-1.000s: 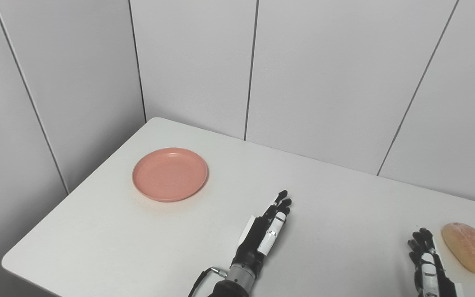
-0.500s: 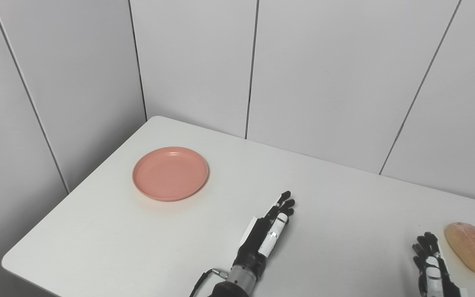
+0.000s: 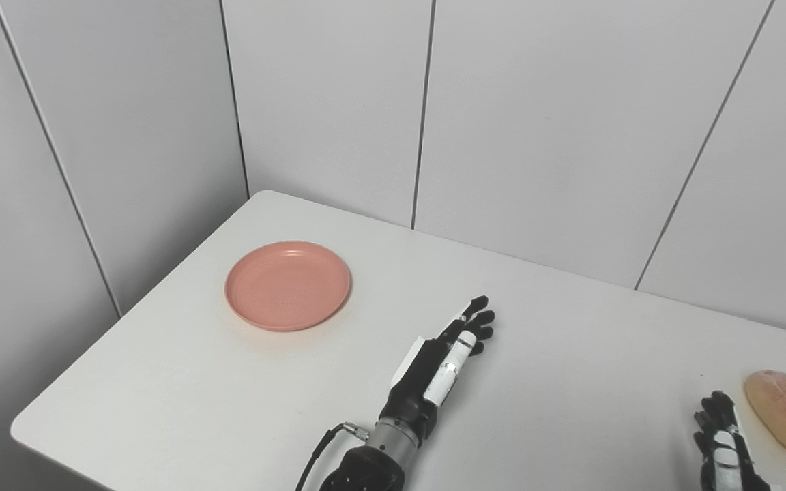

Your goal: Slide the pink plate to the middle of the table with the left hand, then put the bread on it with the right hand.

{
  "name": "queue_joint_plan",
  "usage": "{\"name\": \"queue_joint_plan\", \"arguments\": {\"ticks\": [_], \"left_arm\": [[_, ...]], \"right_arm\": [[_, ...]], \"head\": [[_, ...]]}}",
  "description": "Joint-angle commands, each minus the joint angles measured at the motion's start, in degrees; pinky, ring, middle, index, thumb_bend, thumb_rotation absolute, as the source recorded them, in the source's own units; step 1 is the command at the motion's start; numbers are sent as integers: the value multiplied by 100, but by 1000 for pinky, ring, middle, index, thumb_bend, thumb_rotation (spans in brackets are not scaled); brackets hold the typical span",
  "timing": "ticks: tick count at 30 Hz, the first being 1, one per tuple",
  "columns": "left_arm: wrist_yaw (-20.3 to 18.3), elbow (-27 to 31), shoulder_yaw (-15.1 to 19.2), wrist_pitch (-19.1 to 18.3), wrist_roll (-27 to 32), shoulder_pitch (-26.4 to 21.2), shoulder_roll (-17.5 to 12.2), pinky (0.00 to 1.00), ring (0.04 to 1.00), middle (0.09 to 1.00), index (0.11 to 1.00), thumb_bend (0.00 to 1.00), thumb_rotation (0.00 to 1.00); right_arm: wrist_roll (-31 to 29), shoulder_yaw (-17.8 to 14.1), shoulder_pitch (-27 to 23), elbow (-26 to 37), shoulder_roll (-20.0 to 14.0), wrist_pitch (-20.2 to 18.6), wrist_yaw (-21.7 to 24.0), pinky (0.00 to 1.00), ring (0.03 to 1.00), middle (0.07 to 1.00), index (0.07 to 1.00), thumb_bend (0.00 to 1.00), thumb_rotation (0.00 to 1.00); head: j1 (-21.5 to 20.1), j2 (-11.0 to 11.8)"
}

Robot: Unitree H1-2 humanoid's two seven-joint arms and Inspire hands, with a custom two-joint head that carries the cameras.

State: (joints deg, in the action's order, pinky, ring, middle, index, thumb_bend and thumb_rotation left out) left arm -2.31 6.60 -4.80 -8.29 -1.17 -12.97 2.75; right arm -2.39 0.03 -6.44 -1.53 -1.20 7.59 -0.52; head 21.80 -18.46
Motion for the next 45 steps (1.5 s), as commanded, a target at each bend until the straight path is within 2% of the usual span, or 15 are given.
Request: {"name": "queue_joint_plan", "arguments": {"ticks": [1,6,15,18,30,33,38,45], "left_arm": [[-20,411,51,-88,77,-322,9,915,909,924,913,359,994],[-52,780,212,-405,146,-555,-148,912,907,921,910,378,997],[58,983,723,-596,346,-1010,-395,908,904,914,900,411,960],[85,1005,907,-659,419,-1109,-470,911,907,920,901,381,980],[273,823,1435,-511,454,-1456,-1011,928,920,922,900,367,965],[351,790,1550,-478,481,-1532,-1109,892,895,903,885,355,929],[510,750,1780,-604,419,-1626,-1329,892,906,916,901,365,962],[587,593,1915,-657,396,-1712,-1585,847,877,882,868,362,967]], "right_arm": [[-34,-23,136,24,33,-127,17,1000,976,964,960,59,1000],[12,-9,160,101,40,-189,21,1000,980,969,965,47,1000],[-60,-47,146,83,50,-254,38,1000,984,972,966,50,1000],[-8,-35,147,98,36,-269,26,1000,980,969,965,51,1000],[7,-25,162,116,-20,-273,75,1000,985,971,962,53,1000],[-4,-18,162,117,-44,-260,92,1000,988,974,966,49,1000],[-4,-35,158,132,-43,-321,69,1000,985,971,966,43,1000],[-11,-37,162,148,-64,-306,121,1000,984,972,967,44,1000]], "head": [[13,3],[8,11],[42,37],[61,33],[116,38],[128,44],[165,59],[201,48]]}}
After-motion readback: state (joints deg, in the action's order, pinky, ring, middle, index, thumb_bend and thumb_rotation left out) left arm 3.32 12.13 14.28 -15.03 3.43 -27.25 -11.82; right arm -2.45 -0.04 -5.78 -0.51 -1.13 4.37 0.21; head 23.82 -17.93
